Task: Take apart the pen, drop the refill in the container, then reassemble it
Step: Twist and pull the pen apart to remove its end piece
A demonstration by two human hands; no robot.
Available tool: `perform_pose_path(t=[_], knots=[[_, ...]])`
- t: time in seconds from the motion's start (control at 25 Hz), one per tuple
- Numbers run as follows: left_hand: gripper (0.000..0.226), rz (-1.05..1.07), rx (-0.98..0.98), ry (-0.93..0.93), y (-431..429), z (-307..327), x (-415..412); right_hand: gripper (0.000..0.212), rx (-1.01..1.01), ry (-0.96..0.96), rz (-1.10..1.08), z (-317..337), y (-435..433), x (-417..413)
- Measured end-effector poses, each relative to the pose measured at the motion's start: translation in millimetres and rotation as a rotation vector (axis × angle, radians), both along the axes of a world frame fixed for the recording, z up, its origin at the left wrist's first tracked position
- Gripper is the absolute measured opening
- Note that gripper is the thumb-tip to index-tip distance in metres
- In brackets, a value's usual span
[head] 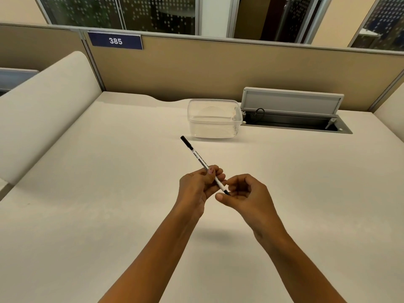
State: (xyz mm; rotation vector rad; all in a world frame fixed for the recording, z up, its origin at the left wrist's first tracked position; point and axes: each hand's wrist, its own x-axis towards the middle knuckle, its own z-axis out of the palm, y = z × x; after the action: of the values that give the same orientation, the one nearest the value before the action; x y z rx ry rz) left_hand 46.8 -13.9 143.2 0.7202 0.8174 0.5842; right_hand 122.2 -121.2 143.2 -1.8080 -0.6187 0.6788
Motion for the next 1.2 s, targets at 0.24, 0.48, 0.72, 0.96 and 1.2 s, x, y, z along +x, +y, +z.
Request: perform_pose_path(t=[0.24,0.48,0.72,0.96,1.2], knots=[[0.019,-0.001,-0.005,-0.008,2,-1,-2,0.02,-0.065,0.27,0.142,7,-4,16],[0.02,-0.017,-0.029,0.001,-2,-2,0,0.011,-0.018,0.164,0.088,5,-5,15],[0.018,0.011,-0.01,0.025,0,-4,-1,0.048,-0.014,0.284,0.158,3,-5,17],[0.018,-0.006,-0.002,0.03,-1,-3,-3,0.022,-0.053,0.353,0.192,-2,-1,17],[0.021,-0.008,-0.05,-0.005,-2,-3,-1,0.01,-0.002,0.18,0.108,-5,-3,15]])
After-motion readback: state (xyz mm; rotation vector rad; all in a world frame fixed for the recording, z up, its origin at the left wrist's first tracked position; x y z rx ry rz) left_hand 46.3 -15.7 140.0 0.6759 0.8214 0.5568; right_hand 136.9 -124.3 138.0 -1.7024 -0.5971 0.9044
